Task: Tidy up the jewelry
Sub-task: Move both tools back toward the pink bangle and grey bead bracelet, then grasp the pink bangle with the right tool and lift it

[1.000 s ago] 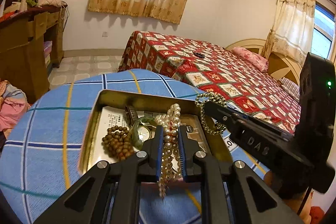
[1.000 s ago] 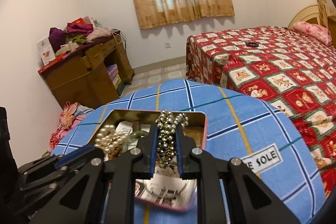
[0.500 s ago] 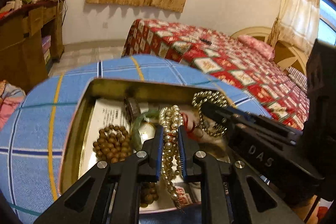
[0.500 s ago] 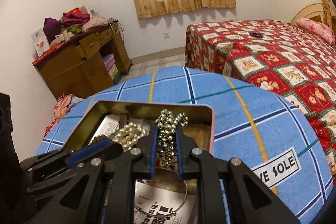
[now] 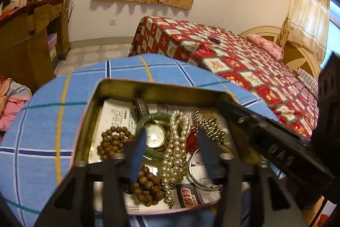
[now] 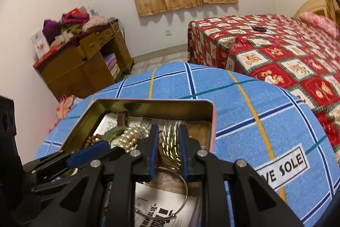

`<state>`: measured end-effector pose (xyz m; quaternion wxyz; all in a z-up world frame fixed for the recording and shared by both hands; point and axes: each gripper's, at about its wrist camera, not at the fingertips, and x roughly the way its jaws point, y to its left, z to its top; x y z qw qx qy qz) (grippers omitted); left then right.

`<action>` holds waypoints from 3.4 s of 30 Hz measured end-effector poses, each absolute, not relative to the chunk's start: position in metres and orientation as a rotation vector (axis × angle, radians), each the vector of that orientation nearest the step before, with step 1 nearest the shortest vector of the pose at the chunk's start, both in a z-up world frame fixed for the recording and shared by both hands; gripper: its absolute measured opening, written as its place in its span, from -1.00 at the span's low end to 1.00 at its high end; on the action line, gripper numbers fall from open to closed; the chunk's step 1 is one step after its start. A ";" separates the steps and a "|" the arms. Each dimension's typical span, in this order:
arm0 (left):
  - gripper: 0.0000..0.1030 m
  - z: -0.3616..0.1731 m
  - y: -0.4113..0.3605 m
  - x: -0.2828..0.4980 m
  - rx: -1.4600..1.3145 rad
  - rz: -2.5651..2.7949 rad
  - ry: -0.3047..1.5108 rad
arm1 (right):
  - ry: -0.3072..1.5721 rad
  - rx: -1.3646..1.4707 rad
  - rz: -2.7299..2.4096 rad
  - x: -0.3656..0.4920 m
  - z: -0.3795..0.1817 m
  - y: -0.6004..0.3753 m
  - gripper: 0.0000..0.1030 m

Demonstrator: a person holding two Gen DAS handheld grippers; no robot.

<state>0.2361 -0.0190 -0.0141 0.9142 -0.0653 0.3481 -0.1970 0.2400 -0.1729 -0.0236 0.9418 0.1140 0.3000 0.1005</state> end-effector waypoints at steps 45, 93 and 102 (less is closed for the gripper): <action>0.22 -0.023 0.096 0.039 -0.111 -0.047 0.701 | 0.646 0.206 0.237 0.054 -0.020 -0.133 0.32; 0.25 -0.032 0.126 0.042 -0.093 0.004 0.752 | 0.922 -0.163 0.404 0.086 -0.066 -0.017 0.62; 0.25 -0.029 0.106 0.053 -0.087 -0.109 0.770 | 0.820 -0.033 0.321 0.083 -0.044 -0.065 0.61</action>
